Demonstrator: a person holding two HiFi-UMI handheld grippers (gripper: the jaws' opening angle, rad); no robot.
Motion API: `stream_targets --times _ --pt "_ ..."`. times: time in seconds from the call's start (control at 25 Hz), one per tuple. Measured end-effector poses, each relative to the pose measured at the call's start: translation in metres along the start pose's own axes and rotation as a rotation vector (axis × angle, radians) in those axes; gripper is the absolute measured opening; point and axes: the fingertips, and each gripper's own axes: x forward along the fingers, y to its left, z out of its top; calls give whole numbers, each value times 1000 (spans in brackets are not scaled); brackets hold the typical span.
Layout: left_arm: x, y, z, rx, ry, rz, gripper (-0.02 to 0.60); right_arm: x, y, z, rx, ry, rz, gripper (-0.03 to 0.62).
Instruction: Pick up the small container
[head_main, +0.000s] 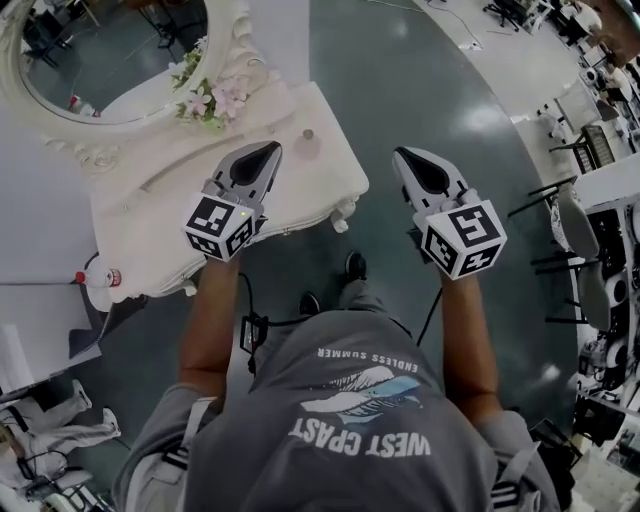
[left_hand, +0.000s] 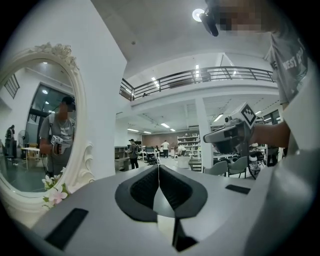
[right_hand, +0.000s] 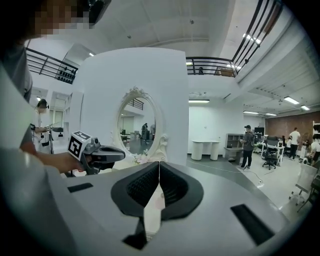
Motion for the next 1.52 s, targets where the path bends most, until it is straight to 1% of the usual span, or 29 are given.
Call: stream_targets --times 0.36,0.52,0.84,1.0,1.32,1.52 --pt "26 34 -18 -42 46 89 18 63 -27 -4 5 35 120 26" --pt "42 43 -29 -52 59 104 18 83 -42 -7 5 44 147 26" --pt "64 54 -59 -84 92 137 18 109 -63 -26 14 88 200 26" --pt "77 59 -78 -97 107 140 20 121 -71 -38 18 106 215 26" --pt "103 55 -117 -131 151 115 26 129 -82 -58 31 146 230 26" --pt "120 58 -138 -137 176 109 95 135 -88 -70 39 162 231 26"
